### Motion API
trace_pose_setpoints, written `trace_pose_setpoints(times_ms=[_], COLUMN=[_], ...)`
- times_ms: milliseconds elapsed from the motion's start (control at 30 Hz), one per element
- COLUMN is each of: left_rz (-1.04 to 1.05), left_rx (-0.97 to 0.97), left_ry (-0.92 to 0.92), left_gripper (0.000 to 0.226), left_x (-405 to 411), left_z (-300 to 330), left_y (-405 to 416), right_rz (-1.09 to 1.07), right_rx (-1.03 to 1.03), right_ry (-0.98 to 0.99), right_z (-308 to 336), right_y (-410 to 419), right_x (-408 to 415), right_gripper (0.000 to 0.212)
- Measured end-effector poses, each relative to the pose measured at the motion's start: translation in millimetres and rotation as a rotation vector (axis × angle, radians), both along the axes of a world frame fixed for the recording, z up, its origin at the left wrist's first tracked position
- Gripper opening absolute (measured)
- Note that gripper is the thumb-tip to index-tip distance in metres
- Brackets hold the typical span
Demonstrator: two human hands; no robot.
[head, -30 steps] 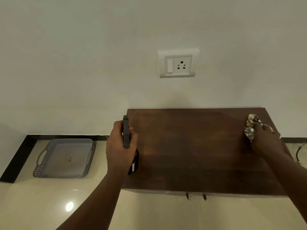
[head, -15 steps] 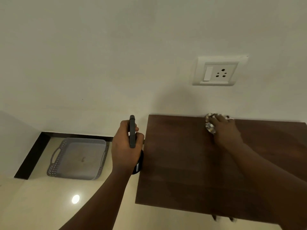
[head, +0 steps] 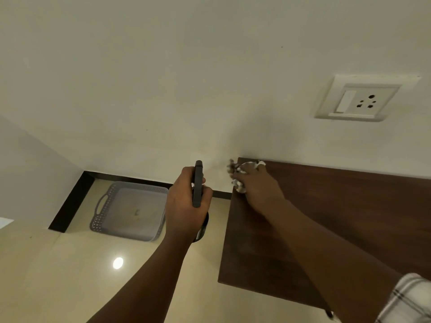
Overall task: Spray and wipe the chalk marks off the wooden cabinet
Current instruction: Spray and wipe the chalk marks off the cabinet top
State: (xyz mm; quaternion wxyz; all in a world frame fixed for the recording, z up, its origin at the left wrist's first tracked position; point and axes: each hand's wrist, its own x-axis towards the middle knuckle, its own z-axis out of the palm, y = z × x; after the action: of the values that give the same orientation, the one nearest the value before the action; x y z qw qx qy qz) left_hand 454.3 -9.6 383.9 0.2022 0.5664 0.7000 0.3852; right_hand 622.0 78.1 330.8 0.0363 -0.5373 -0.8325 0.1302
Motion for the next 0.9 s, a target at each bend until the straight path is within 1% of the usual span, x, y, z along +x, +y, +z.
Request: trace_pose_setpoints(times_ms=[67, 167, 200, 300, 367, 400, 433, 467, 500, 533, 567, 600, 667, 767, 833, 900], left_rz=[0.008, 0.022, 0.029, 0.036, 0.034, 0.035, 0.034, 0.033, 0.033, 0.033, 0.039, 0.046, 0.050, 0.025, -0.011, -0.037], left_rx=[0.007, 0.017, 0.016, 0.029, 0.038, 0.041, 0.045, 0.046, 0.044, 0.039, 0.034, 0.030, 0.026, 0.015, 0.005, 0.001], left_ry=[0.006, 0.030, 0.020, -0.008, -0.005, -0.007, -0.011, -0.015, -0.016, -0.021, -0.024, -0.027, -0.041, -0.052, -0.051, -0.052], left_gripper=[0.020, 0.019, 0.019, 0.017, 0.014, 0.013, 0.012, 0.013, 0.014, 0.013, 0.012, 0.013, 0.016, 0.016, 0.016, 0.016], left_x=[0.4, 5.6, 9.4, 21.1, 30.9, 36.0, 39.4, 45.7, 50.4, 58.2, 63.5, 68.6, 82.4, 101.1, 115.5, 127.8], left_z=[1.2, 4.0, 5.3, 13.1, 17.5, 19.1, 20.2, 21.9, 22.9, 24.6, 25.1, 25.3, 25.2, 23.0, 18.7, 14.4], left_y=[-4.2, -11.4, -15.8, -30.9, -42.8, -49.2, -54.2, -61.4, -67.3, -74.5, -79.8, -84.2, -91.8, -96.7, -97.0, -98.0], right_rz=[0.052, 0.090, 0.083, 0.173, 0.202, 0.216, 0.226, 0.223, 0.227, 0.224, 0.223, 0.224, 0.222, 0.099, 0.013, -0.043], right_rx=[0.014, 0.165, 0.176, -0.053, -0.061, -0.033, -0.018, 0.031, 0.038, 0.046, 0.046, 0.052, 0.067, 0.057, 0.092, 0.147], right_ry=[0.028, 0.122, 0.100, 0.010, -0.029, -0.049, -0.040, 0.006, 0.043, 0.074, 0.073, 0.056, 0.015, 0.009, -0.020, 0.002], right_z=[3.0, 2.5, 0.8, -2.6, -0.7, 0.9, 0.2, -2.7, -4.1, -6.0, -8.1, -11.2, -14.0, -13.5, -17.9, -17.1], right_y=[-23.2, -59.2, -72.3, -109.7, -138.5, -153.3, -166.7, -181.2, -192.1, -203.4, -211.6, -219.1, -229.9, -233.6, -234.5, -233.9], right_x=[-5.9, -5.8, -4.8, -6.1, -3.2, -1.5, -0.9, 5.0, 11.2, 22.3, 32.8, 44.2, 75.1, 125.2, 162.2, 194.6], right_gripper=[0.038, 0.028, 0.030, 0.052, 0.061, 0.060, 0.054, 0.044, 0.034, 0.032, 0.037, 0.040, 0.039, 0.041, 0.043, 0.043])
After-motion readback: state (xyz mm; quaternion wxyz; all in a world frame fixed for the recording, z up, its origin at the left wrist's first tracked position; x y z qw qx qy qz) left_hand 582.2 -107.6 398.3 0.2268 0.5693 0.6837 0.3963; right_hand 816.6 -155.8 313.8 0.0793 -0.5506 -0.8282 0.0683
